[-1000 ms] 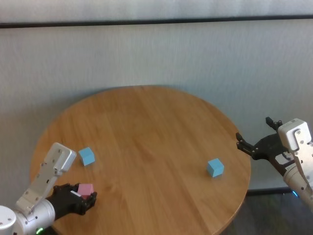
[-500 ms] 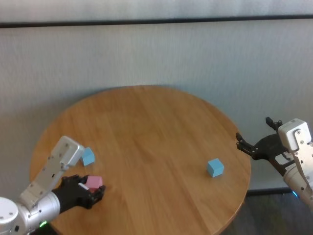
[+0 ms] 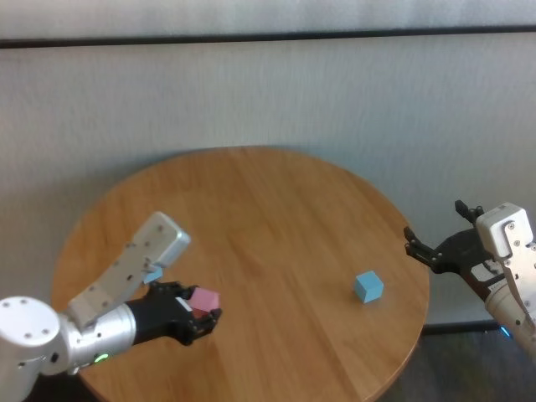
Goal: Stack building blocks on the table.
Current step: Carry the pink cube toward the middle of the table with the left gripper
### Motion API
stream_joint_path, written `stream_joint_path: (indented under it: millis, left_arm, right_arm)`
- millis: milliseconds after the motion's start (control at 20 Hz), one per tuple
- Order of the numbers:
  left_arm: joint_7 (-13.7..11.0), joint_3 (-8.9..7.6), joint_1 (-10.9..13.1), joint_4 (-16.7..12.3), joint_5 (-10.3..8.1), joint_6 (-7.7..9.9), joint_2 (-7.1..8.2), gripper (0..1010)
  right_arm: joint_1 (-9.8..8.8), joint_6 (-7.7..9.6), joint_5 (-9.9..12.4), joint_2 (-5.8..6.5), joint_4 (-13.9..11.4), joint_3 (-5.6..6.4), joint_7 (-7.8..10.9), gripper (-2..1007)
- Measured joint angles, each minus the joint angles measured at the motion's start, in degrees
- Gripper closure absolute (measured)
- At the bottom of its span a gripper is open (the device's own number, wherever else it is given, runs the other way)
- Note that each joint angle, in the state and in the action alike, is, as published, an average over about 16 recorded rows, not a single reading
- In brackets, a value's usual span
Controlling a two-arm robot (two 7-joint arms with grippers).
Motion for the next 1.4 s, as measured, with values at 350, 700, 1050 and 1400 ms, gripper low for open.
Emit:
stream_joint_path:
  millis: [350,700,1050,1400]
  left_arm:
    - [-4.33,4.26,-4.73,2.5,1.63,0.41,-1.5,469]
    - [-6.39,7.46,-7.76,5.75,2.31,0.13,-3.4,469]
    - [-6.22,9.07,-9.05,8.55,2.78,-0.1,-5.01,469]
    - [-5.41,9.33,-9.29,9.84,3.15,-0.11,-5.74,448]
  right_arm:
    - [0.0,0.0,0.0,0.0,0.0,0.0,0.0,1]
    - [0.0,0.0,0.0,0.0,0.0,0.0,0.0,0]
    - [0.0,0.0,0.0,0.0,0.0,0.0,0.0,0]
    - [0.0,0.0,0.0,0.0,0.0,0.0,0.0,0]
